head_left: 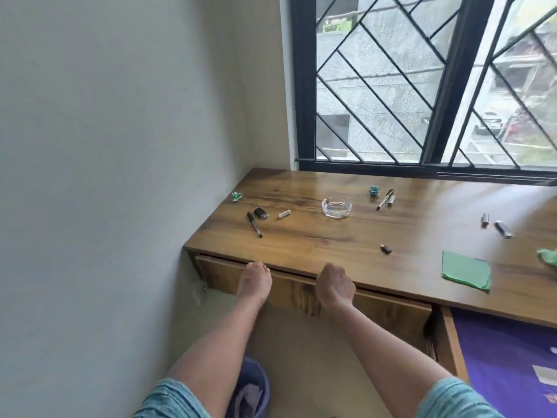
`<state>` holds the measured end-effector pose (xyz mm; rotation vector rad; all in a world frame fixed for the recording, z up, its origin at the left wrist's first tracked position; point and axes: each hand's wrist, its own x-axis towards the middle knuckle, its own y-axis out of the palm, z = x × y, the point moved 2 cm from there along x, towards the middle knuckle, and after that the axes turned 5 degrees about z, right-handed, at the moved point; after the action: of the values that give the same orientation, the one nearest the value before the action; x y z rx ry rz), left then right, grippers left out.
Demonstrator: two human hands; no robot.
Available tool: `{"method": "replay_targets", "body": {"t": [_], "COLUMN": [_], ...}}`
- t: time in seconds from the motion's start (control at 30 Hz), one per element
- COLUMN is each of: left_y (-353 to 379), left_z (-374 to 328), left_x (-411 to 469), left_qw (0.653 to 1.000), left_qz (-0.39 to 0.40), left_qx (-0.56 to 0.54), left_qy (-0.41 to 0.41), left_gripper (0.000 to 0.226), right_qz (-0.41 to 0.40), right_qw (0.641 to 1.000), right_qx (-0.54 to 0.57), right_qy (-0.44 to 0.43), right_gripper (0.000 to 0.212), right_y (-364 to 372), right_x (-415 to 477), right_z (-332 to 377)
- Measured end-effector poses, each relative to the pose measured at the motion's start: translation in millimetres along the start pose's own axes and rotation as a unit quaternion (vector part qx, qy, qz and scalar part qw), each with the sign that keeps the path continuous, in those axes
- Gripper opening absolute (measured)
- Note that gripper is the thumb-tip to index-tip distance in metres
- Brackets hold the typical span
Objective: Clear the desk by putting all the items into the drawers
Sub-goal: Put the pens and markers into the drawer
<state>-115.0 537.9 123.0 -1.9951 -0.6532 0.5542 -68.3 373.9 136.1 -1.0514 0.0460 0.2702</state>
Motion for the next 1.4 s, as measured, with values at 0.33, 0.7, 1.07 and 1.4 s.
{"method": "replay_targets", "body": {"t": [0.33,0.7,1.07,1.4], "left_y": [-10.8,5.5,-0.7,28.7], "left_z": [-38.4,-59.0,-116.8,-148.8], "left_x": [137.6,210.5,246.8,237.3], "left_qw": [0.992,0.968,0.968,0.982], "left_qz": [0.02,-0.014,-0.107,-0.052], "left_qx": [-0.039,0.016,-0.141,-0.165], "left_qy": [-0.116,-0.25,-0.177,-0.07], "left_gripper": [0.031,0.032,0.031,0.027], "right_qz": [-0.071,-0.112,-0.105,-0.057], "right_qw": [0.996,0.991,0.988,0.985], "right_qx": [0.056,-0.025,0.008,-0.076], "right_qy": [0.021,0.073,0.114,0.141], "right_gripper": [0.028,0.03,0.034,0.033], "right_y": [-22.1,-50.4,-61.3,-70.5], "right_x": [170.2,304.6,355.9,363.7], "right_z": [32.9,-38.1,-52.3,-51.6]}}
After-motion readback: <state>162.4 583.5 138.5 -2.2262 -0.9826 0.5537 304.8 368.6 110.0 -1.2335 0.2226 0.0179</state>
